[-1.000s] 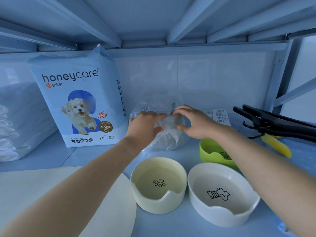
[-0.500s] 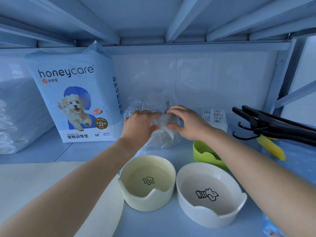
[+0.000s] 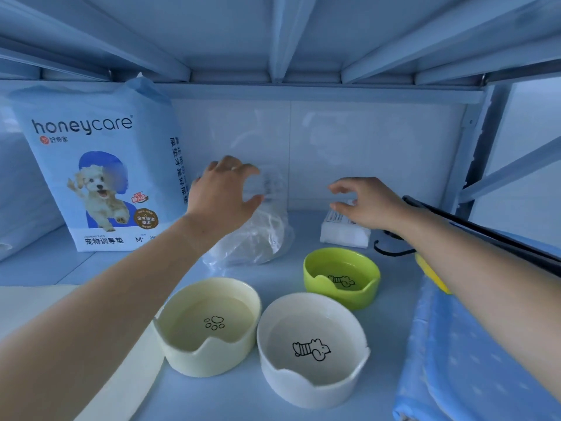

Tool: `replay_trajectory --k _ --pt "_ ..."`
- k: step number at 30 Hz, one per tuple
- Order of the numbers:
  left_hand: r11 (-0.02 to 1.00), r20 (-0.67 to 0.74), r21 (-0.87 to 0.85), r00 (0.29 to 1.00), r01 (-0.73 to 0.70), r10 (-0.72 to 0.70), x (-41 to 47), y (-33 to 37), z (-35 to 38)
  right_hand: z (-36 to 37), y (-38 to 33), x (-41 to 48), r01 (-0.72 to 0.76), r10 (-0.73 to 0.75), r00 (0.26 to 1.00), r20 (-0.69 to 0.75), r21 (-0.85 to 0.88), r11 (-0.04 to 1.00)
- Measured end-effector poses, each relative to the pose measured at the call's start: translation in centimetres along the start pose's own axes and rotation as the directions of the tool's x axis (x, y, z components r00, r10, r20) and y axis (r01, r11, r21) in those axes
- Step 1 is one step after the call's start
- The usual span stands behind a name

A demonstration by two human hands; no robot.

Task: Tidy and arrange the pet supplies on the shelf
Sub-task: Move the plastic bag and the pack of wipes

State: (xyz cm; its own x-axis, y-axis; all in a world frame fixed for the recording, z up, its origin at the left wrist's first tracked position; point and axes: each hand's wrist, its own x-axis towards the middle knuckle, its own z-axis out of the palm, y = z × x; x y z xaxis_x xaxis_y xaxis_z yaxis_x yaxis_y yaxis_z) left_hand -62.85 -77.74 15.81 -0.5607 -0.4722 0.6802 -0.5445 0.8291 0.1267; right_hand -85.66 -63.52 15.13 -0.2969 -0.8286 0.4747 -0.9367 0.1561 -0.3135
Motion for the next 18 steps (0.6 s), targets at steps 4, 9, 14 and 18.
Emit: replay_trajectory --k 4,9,14,18 --pt "0.995 0.016 -0.047 0.995 -0.093 0.093 1.3 3.2 1.5 -0.8 1.7 -0.4 0.005 -0.005 1.000 0.010 -0.065 0.998" --pt "0.964 0.185 -0.033 0.946 -0.266 0.267 2.8 6.9 4.9 -1.1 3.4 -0.7 -0.001 0.002 1.000 0.006 -0.158 0.987" --pt "0.913 0.372 0.060 0.857 -0.404 0.355 4.8 9.6 8.0 -1.9 4.7 -0.2 -0.041 0.060 0.996 0.065 -0.271 0.962" --pt "0.910 0.562 0.109 0.779 -0.401 0.276 6.3 11.2 10.7 -1.4 4.8 0.7 -0.087 0.148 0.978 0.146 -0.357 0.930"
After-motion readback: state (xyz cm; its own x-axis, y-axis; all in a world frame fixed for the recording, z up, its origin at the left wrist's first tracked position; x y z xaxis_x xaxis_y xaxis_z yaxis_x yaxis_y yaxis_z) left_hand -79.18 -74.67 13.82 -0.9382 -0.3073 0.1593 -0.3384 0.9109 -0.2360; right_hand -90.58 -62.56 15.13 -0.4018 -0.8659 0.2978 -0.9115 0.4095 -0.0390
